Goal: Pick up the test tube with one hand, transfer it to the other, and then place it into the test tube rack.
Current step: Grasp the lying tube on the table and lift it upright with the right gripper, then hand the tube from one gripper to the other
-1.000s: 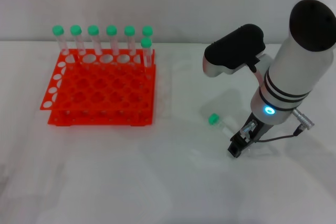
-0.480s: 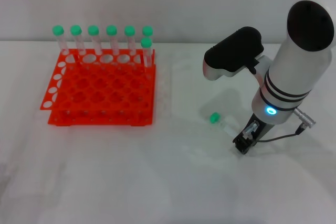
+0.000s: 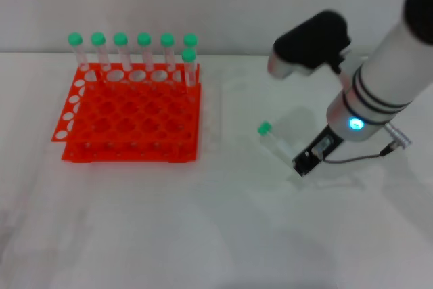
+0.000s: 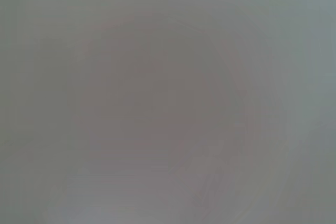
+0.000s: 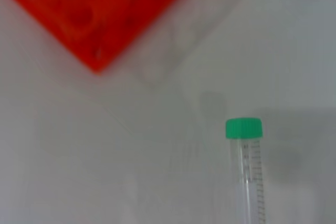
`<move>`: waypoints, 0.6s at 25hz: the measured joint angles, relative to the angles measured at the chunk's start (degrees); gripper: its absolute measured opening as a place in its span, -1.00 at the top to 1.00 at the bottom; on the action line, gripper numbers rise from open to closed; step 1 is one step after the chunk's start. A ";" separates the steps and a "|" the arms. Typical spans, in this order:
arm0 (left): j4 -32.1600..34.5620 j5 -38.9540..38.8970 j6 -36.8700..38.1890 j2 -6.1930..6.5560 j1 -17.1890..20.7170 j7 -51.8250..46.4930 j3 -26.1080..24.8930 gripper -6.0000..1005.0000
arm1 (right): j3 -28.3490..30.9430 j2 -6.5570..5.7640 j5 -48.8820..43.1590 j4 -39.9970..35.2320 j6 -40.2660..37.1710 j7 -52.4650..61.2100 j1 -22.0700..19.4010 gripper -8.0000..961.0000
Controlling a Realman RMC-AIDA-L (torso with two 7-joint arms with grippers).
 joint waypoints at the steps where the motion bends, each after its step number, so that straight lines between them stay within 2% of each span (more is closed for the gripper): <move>1: -0.09 -0.01 -0.26 0.05 0.01 -0.15 0.00 -0.76 | 2.23 0.02 0.01 -2.42 0.09 -1.98 -1.85 0.62; 4: -0.88 0.02 -0.44 0.20 -0.04 -0.44 0.01 -0.76 | 6.77 0.10 2.25 -9.33 -1.04 -7.30 -7.82 0.62; 6: -2.16 0.46 -0.46 0.31 -0.38 -1.11 0.09 -0.76 | 8.77 -0.03 7.15 -12.85 -3.20 -12.31 -12.58 0.62; 7: -2.63 0.79 -0.48 0.35 -0.57 -1.62 0.13 -0.76 | 8.77 -0.03 7.15 -12.85 -3.20 -12.31 -12.58 0.62; 8: -3.07 1.32 -0.52 0.39 -0.99 -2.44 0.15 -0.76 | 10.25 -0.08 13.77 -14.14 -5.44 -18.18 -16.51 0.62; 9: -3.33 1.88 -0.53 0.41 -1.50 -3.40 0.17 -0.76 | 10.63 -0.06 17.88 -14.18 -6.56 -21.72 -18.49 0.62; 15: -2.96 9.18 0.47 0.54 -8.44 -10.01 0.18 -0.76 | 10.55 0.02 37.69 -12.26 -11.03 -43.01 -27.57 0.62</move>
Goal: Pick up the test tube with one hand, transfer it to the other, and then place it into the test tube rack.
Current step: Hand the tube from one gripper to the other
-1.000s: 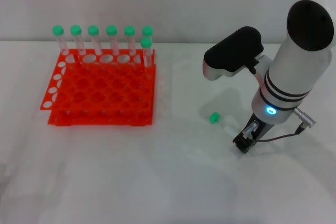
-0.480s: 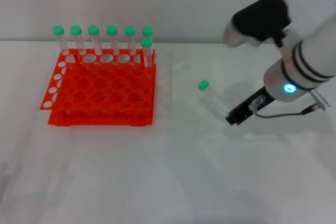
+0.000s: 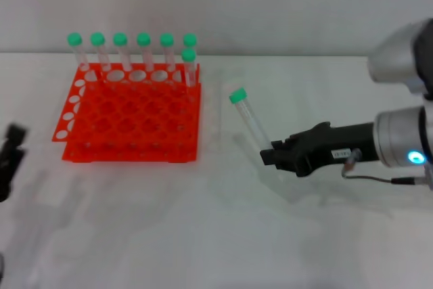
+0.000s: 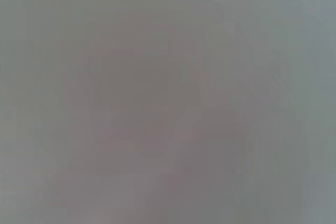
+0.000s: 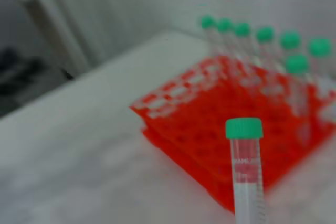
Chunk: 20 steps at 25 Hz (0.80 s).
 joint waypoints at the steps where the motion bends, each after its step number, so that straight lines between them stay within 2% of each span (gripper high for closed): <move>1: 0.03 1.67 0.09 0.04 -1.07 -0.21 0.00 -0.76 | -0.14 -0.01 2.94 0.50 -0.12 -4.13 -1.23 0.62; 3: 0.02 5.40 0.19 0.09 -3.63 -0.21 0.01 -0.76 | -0.15 -0.02 7.44 1.94 -0.52 -11.06 -3.64 0.62; 4: 0.02 7.84 0.22 0.15 -5.02 0.12 0.00 -0.76 | -0.15 -0.02 7.44 1.94 -0.52 -11.06 -3.64 0.62; 5: 0.02 9.04 0.25 0.15 -5.70 0.30 0.01 -0.76 | 0.06 -0.02 16.21 6.53 -2.12 -22.27 -5.91 0.62; 9: 0.09 14.50 0.69 0.28 -8.75 2.50 0.00 -0.76 | 0.10 -0.02 31.32 16.72 -3.78 -40.97 -7.95 0.62; 12: 0.09 16.98 1.26 0.28 -9.93 3.95 0.00 -0.76 | -0.14 0.05 43.73 27.06 -2.45 -56.43 -7.74 0.62; 16: -0.02 19.45 2.15 0.27 -10.93 4.72 0.00 -0.76 | -1.74 0.46 57.59 40.42 4.51 -76.27 -6.52 0.62; 20: -0.36 22.72 3.71 0.26 -12.41 4.73 0.00 -0.76 | -4.98 0.45 63.97 45.35 7.47 -83.28 -6.01 0.62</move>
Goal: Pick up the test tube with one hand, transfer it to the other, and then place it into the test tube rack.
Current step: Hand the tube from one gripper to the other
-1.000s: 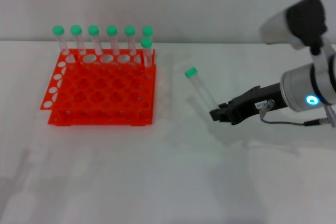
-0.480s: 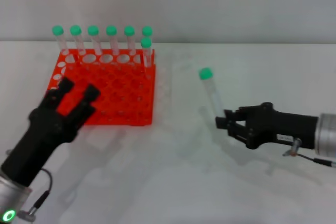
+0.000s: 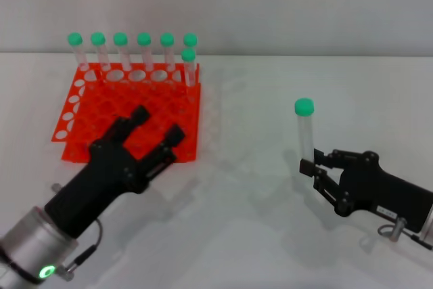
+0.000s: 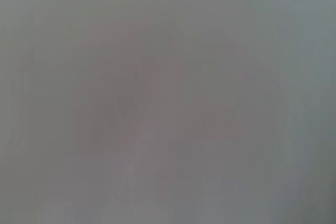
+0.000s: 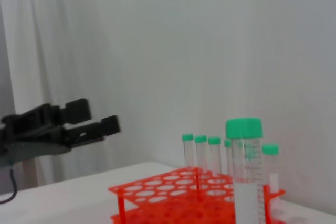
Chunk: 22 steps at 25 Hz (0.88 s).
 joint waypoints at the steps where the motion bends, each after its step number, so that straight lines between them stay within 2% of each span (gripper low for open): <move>1: -0.06 1.05 0.61 -0.01 -0.64 -0.04 0.00 -0.76 | -0.13 0.00 0.16 0.41 0.01 -0.78 -0.01 0.62; 10: -1.10 11.18 7.43 -0.14 -7.76 -2.39 0.00 -0.76 | -1.57 0.06 1.51 3.29 -0.47 -6.12 0.16 0.62; 22: -9.54 15.84 19.63 -0.35 -9.88 -2.58 0.09 -0.76 | -3.56 0.06 1.38 3.39 -0.34 -6.36 0.90 0.62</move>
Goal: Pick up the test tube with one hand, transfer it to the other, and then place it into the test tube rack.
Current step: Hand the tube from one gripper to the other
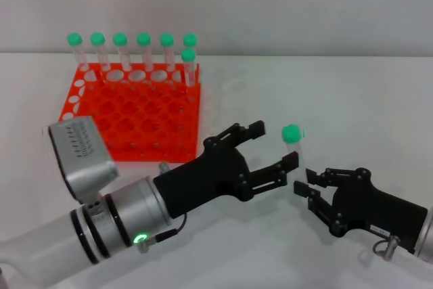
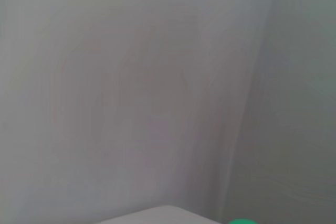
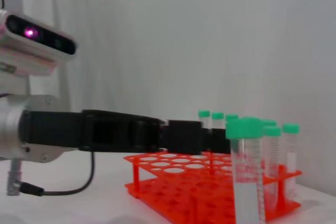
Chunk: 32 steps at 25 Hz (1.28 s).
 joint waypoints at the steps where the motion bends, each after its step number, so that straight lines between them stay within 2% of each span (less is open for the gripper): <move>1: -0.72 0.14 0.82 -0.04 -0.04 0.03 0.00 -0.76 | -0.35 0.00 0.03 -0.04 -0.01 -0.01 0.19 0.62; 8: -1.44 0.51 2.19 -0.21 -0.06 0.10 -0.10 -0.76 | -0.97 0.00 0.28 -0.09 -0.14 -0.04 1.30 0.62; 14: -4.41 0.53 6.55 -0.35 0.19 0.35 -0.24 -0.71 | -1.02 0.00 0.32 0.03 -0.11 -0.07 1.29 0.62; 21: -5.20 0.10 6.77 -0.46 0.69 1.24 -0.62 -0.32 | -0.74 -0.16 0.36 0.08 -0.23 -0.08 0.98 0.62; 32: -7.81 -1.37 6.92 -0.70 3.58 9.10 -0.62 0.07 | -0.95 -0.18 0.40 0.14 0.02 -0.08 0.85 0.61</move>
